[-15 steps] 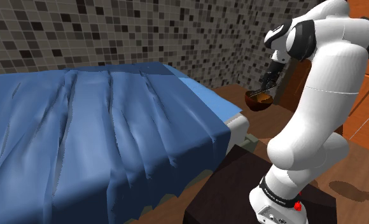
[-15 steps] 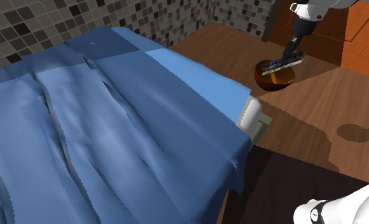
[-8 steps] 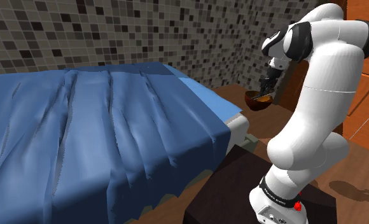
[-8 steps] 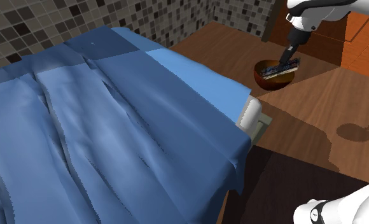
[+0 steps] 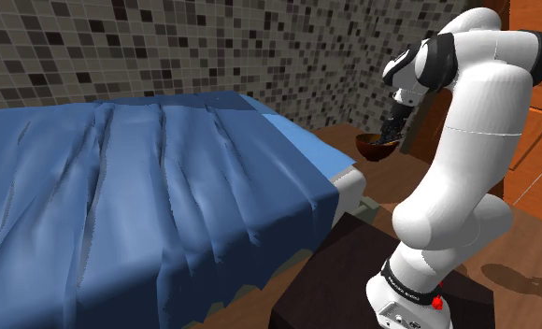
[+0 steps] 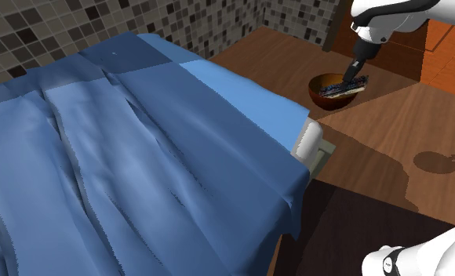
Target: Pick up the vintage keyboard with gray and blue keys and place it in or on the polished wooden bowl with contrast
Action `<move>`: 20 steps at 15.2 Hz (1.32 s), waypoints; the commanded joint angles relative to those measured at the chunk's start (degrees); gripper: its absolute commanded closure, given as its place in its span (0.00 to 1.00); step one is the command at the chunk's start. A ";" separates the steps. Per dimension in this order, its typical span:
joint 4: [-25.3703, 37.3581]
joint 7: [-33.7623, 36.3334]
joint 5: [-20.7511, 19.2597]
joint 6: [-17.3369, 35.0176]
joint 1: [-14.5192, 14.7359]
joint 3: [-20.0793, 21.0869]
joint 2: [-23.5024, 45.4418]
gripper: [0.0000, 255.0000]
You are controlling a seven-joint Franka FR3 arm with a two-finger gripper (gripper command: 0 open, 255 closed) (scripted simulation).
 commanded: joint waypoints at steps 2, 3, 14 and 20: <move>-0.18 -0.02 0.04 0.12 0.05 0.07 0.23 1.00; -0.18 -0.02 0.04 0.12 0.05 0.07 0.24 1.00; 5.93 0.77 -1.05 -6.76 -0.50 -0.54 -0.75 0.00; 5.93 0.77 -1.05 -6.76 -0.50 -0.54 -0.75 0.00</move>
